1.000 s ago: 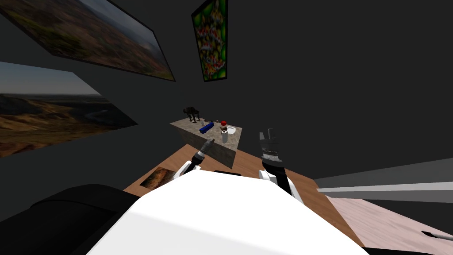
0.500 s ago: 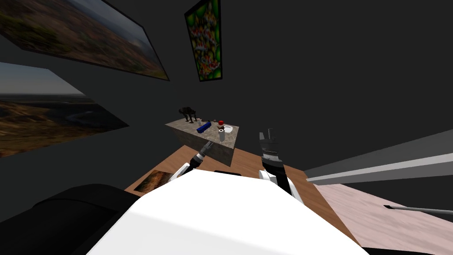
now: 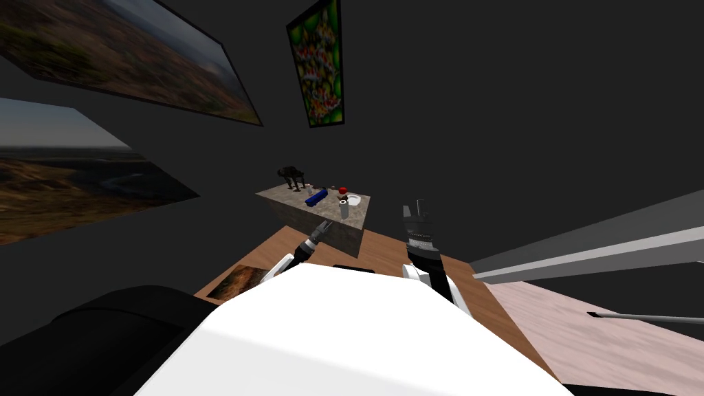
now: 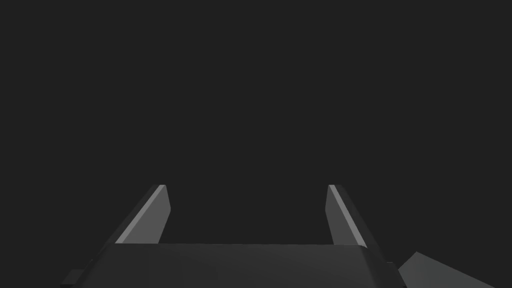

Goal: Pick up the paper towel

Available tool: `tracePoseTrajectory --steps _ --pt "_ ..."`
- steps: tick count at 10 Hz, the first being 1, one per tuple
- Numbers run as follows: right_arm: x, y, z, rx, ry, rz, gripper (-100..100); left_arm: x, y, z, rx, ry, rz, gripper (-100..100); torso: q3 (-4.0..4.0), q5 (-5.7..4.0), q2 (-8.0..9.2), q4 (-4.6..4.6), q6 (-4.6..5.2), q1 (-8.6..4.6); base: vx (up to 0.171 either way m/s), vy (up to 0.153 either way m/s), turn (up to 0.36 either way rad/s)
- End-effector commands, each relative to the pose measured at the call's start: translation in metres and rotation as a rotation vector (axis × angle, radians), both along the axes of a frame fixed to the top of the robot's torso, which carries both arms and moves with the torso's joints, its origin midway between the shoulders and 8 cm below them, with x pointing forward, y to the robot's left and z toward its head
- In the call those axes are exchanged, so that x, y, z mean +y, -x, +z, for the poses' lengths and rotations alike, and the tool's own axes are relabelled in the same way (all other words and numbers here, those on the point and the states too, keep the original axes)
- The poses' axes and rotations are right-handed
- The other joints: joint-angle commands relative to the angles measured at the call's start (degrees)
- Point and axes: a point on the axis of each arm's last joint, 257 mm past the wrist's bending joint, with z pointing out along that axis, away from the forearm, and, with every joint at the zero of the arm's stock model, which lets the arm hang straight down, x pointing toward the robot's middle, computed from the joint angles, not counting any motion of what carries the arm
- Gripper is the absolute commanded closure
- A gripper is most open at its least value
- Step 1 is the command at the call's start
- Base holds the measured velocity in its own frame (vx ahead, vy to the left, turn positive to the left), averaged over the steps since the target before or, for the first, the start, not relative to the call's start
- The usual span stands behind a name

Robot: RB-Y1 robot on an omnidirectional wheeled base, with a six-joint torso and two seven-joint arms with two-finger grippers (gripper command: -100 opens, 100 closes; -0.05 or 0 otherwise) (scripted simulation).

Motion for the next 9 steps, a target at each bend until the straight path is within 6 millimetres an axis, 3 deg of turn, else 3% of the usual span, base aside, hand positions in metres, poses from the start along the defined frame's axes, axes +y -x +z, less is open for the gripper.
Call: tracePoseTrajectory --steps 1,7,9 --pt "0.0 0.0 0.0 0.0 0.0 0.0 0 0.0018 0.003 -0.0088 0.015 -0.027 -0.006 -100 0.0 0.0 0.0 0.0 0.0 0.0 -0.029 -0.021 -0.074" --pt "0.0 0.0 0.0 0.0 0.0 0.0 0 0.0018 0.003 -0.0088 0.015 -0.027 -0.006 -100 -0.01 0.0 -0.02 -0.01 0.0 -0.01 -0.014 0.0 -0.007" --pt "0.0 0.0 0.0 0.0 0.0 0.0 0 0.0038 0.006 -0.0175 0.031 -0.054 -0.011 -100 0.07 0.0 0.13 0.03 0.0 0.01 -0.039 0.002 -0.019"
